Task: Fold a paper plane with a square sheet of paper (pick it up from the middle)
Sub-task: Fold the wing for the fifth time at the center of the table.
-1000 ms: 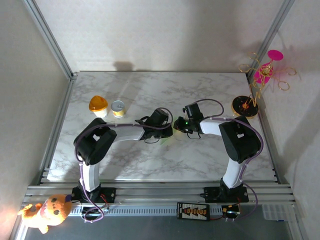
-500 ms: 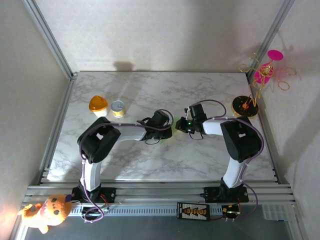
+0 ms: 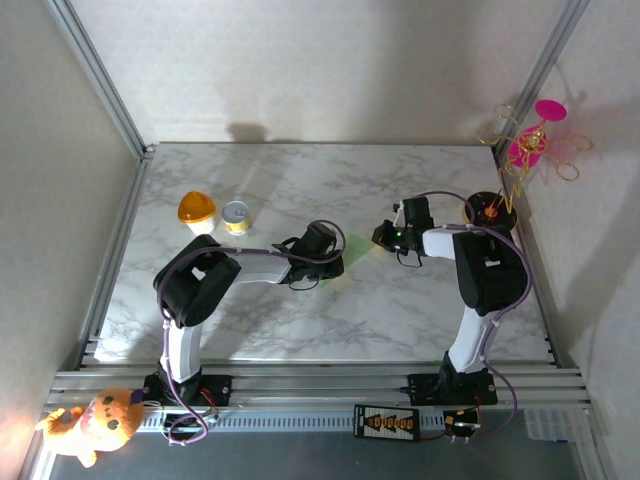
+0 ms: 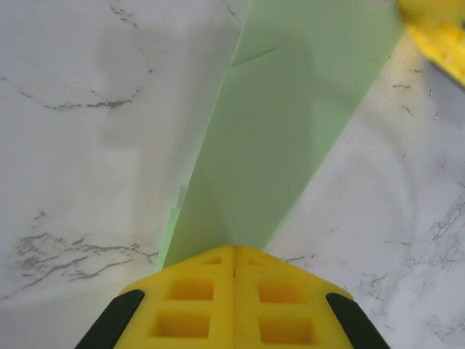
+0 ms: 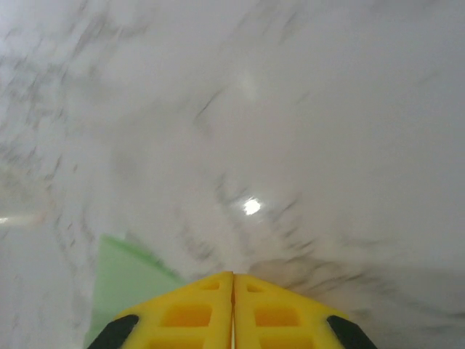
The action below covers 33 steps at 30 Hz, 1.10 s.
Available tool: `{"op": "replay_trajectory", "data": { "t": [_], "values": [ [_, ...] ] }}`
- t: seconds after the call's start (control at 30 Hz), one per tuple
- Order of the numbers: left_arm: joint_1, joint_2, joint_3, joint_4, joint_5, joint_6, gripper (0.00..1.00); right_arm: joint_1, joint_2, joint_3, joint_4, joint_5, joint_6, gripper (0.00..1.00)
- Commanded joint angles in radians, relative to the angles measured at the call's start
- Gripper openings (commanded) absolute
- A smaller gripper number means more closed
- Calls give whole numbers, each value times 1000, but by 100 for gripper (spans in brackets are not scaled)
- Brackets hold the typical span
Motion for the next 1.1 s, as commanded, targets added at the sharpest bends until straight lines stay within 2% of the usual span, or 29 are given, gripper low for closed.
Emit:
{"op": "replay_trajectory", "data": {
  "t": [0.0, 0.13, 0.27, 0.43, 0.63, 0.8, 0.93, 1.07],
  "values": [
    [1, 36, -33, -167, -31, 5, 0, -16, -65, 17, -29, 108, -44, 10],
    [1, 37, -26, -169, -28, 7, 0, 2, -151, -28, -5, 45, -30, 10],
    [1, 39, -19, -172, -25, 9, 0, 64, -197, -84, 32, -35, 9, 10],
    [1, 35, -13, -176, -25, 9, 0, 131, -159, -100, 50, -111, 68, 10],
    [1, 23, 0, -172, -15, 9, 0, 162, -68, -73, 33, -171, 80, 8],
    [1, -1, 19, -161, 4, 15, 0, 165, -15, -54, -1, -153, 72, 8],
    [1, -36, 28, -84, 57, 39, 0, 165, 14, -42, -48, -116, 61, 7],
    [3, -41, 37, -22, 73, 47, 7, 164, 28, -37, -85, -85, 50, 7]
  ]
}}
